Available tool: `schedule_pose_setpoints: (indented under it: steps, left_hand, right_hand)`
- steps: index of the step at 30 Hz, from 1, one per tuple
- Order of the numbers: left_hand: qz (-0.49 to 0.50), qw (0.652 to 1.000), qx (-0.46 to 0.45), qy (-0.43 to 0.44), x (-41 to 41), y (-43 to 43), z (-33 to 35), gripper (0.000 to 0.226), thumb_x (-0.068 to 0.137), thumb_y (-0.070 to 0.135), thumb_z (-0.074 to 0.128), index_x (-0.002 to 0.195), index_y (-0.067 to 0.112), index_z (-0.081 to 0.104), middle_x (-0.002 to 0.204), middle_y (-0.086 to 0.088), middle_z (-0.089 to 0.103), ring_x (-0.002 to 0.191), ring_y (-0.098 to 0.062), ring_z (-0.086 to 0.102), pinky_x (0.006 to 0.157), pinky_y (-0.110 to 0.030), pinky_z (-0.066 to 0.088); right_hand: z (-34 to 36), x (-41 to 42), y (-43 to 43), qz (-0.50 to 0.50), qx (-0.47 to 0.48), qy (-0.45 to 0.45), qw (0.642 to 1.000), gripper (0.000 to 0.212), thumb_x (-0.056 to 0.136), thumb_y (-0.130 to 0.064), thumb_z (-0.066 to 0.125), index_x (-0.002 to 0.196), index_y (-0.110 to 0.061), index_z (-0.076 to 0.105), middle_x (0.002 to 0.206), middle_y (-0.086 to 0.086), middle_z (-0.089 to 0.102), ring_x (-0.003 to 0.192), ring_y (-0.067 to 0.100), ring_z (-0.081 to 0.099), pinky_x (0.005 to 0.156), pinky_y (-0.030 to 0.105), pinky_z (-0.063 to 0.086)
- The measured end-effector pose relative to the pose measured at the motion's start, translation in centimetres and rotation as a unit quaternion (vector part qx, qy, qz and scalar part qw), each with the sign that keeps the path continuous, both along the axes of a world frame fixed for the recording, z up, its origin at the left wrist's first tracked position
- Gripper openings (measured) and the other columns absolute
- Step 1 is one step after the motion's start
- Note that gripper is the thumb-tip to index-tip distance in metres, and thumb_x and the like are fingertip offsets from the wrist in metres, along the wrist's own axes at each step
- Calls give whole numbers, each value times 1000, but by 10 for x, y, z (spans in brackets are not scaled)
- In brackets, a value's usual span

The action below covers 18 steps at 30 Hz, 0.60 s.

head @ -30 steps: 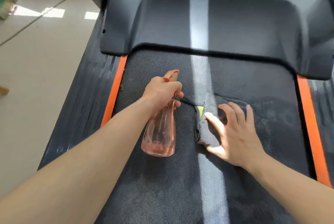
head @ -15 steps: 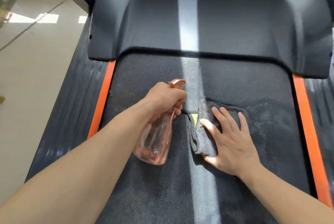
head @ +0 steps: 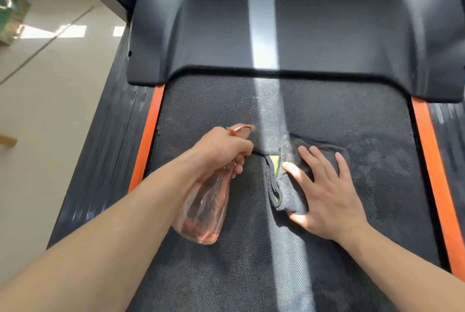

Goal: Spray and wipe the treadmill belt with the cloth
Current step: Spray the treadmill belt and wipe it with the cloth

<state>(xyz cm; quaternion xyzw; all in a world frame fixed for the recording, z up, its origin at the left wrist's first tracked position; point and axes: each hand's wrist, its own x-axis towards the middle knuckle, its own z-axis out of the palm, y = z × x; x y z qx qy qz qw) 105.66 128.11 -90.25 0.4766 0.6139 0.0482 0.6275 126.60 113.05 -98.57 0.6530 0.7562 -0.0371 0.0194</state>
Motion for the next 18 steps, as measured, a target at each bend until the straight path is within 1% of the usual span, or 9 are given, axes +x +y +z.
schedule_pose_setpoints:
  steps: [2, 3, 5, 7, 11, 12, 14, 16, 18]
  left_hand:
    - [-7, 1000, -1, -5, -3, -4, 0, 3, 88, 5, 68, 88, 8, 66, 71, -15, 66, 41, -18, 55, 48, -27, 47]
    - [-6, 1000, 1, -6, -4, -4, 0, 4, 88, 5, 68, 86, 8, 66, 73, -16, 68, 41, -18, 55, 48, -27, 47]
    - [8, 1000, 12, -5, -7, -5, -1, 12, 87, 4, 67, 77, 9, 63, 69, -14, 64, 41, -18, 54, 47, -26, 46]
    - [23, 999, 22, -7, -10, -4, -2, 15, 87, 4, 68, 74, 9, 62, 66, -12, 63, 42, -18, 55, 47, -25, 46]
    - [25, 999, 31, -23, -18, -1, 1, 4, 87, 9, 72, 83, 8, 71, 85, -10, 75, 44, -16, 60, 44, -24, 47]
    - [35, 998, 44, -27, -21, 0, 2, 3, 87, 8, 72, 86, 6, 73, 86, -9, 74, 44, -14, 60, 44, -24, 47]
    - [70, 994, 78, -24, -27, 3, 1, 8, 85, 6, 71, 91, 1, 74, 82, -7, 69, 43, -16, 60, 46, -25, 47]
    - [114, 988, 102, -20, -34, 5, 0, 8, 83, 6, 71, 89, 3, 74, 82, -7, 69, 42, -19, 60, 50, -28, 48]
    - [131, 984, 120, -18, -38, 8, 1, 1, 80, 8, 73, 81, 9, 73, 81, -6, 69, 44, -21, 61, 52, -30, 48]
  right_hand:
    - [-1, 0, -1, -5, -2, -3, 1000, 101, 61, -76, 52, 148, -26, 47, 161, 16, 35, 150, 37, 33, 118, 68, 20]
    - [-1, -1, -1, -12, -2, -3, 1000, 100, 62, -76, 50, 149, -26, 47, 161, 16, 34, 150, 37, 32, 118, 68, 20]
    - [-1, -7, -2, -39, 9, -4, 999, 99, 65, -74, 47, 150, -24, 46, 162, 17, 33, 150, 38, 33, 118, 69, 19]
    - [-1, -16, -2, -68, 16, -4, 998, 99, 69, -73, 43, 154, -21, 43, 163, 18, 31, 149, 39, 33, 118, 69, 19]
    - [-3, -30, 21, -160, 22, 15, 987, 98, 73, -73, 37, 158, -25, 36, 166, 15, 29, 150, 36, 32, 117, 68, 18]
    - [-2, -30, 36, -194, 22, 17, 981, 95, 76, -74, 35, 159, -28, 33, 167, 13, 26, 152, 35, 29, 117, 66, 17]
    - [-1, -27, 77, -249, 9, 17, 968, 89, 84, -77, 32, 161, -34, 21, 171, 7, 14, 156, 31, 16, 120, 64, 11]
    - [-1, -26, 123, -236, 0, 11, 972, 87, 88, -77, 34, 162, -37, 13, 172, 3, 7, 158, 29, 9, 123, 61, 7]
    - [-2, -41, 158, -173, 22, 14, 985, 85, 89, -75, 36, 162, -34, 18, 171, 7, 13, 156, 32, 14, 123, 60, 9]
